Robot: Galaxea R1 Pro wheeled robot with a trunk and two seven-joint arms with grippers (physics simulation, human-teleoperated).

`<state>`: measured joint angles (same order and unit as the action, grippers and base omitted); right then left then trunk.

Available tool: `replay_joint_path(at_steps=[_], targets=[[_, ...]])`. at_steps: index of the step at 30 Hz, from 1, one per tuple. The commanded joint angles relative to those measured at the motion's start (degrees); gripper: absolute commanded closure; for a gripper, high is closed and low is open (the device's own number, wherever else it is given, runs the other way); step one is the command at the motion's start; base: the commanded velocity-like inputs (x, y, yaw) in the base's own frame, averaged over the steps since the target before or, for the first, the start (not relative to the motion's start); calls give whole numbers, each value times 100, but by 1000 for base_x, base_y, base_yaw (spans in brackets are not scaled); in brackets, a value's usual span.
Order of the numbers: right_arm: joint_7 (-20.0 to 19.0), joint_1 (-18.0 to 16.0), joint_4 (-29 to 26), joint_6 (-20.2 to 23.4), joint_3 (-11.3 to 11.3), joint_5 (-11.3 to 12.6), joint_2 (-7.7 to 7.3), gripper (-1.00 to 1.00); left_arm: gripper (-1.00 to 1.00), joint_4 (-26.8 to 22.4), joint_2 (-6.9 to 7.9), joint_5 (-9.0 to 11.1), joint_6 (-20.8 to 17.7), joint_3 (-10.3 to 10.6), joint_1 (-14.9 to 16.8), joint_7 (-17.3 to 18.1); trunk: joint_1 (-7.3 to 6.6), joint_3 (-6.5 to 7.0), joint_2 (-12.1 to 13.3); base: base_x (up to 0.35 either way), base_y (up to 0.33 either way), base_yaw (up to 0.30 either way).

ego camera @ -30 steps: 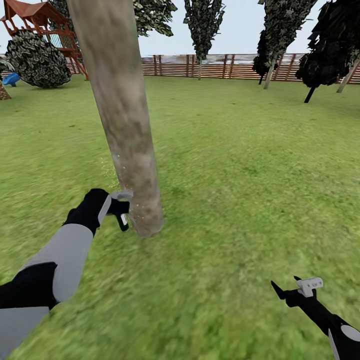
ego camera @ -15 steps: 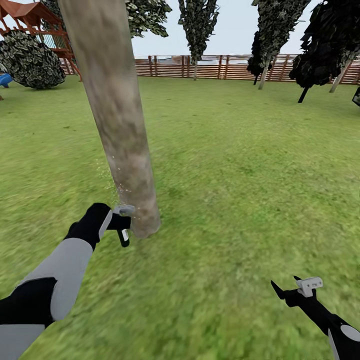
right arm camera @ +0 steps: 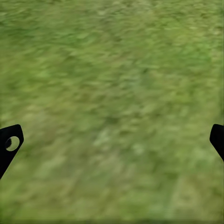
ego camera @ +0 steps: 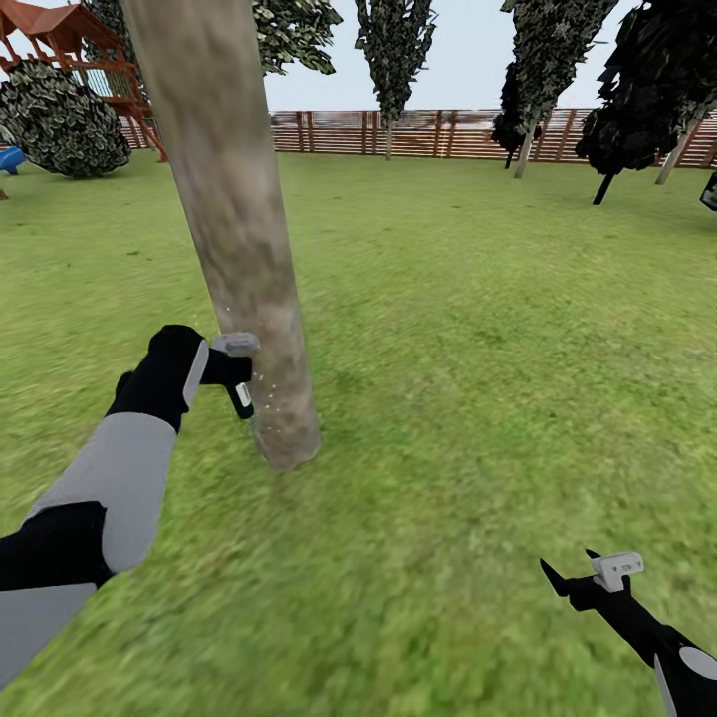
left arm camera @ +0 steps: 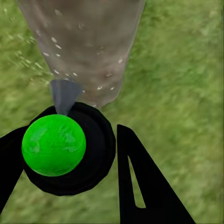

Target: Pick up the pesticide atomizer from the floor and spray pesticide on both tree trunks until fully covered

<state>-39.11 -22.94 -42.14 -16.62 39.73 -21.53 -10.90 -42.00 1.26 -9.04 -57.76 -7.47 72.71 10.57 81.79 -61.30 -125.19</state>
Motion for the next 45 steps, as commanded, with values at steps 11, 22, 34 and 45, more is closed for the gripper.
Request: replay_joint_path(at_steps=[11,22,34,45], targets=[[0,0,4,1,-9,0,7,-100,100,113,-13,9,155,108,-1056,15,0,0,0,0,0,0],[0,0,4,0,-9,0,7,-100,100,-17,46,36,136,439,-941,598,0,0,0,0,0,0],[0,0,10,-7,-16,-6,13,-100,100,0,191,-28,40,468,-336,635,0,0,0,0,0,0],[-4,0,13,-8,-23,-9,26,-100,100,6,199,-37,72,451,-423,587,0,0,0,22,-214,0]])
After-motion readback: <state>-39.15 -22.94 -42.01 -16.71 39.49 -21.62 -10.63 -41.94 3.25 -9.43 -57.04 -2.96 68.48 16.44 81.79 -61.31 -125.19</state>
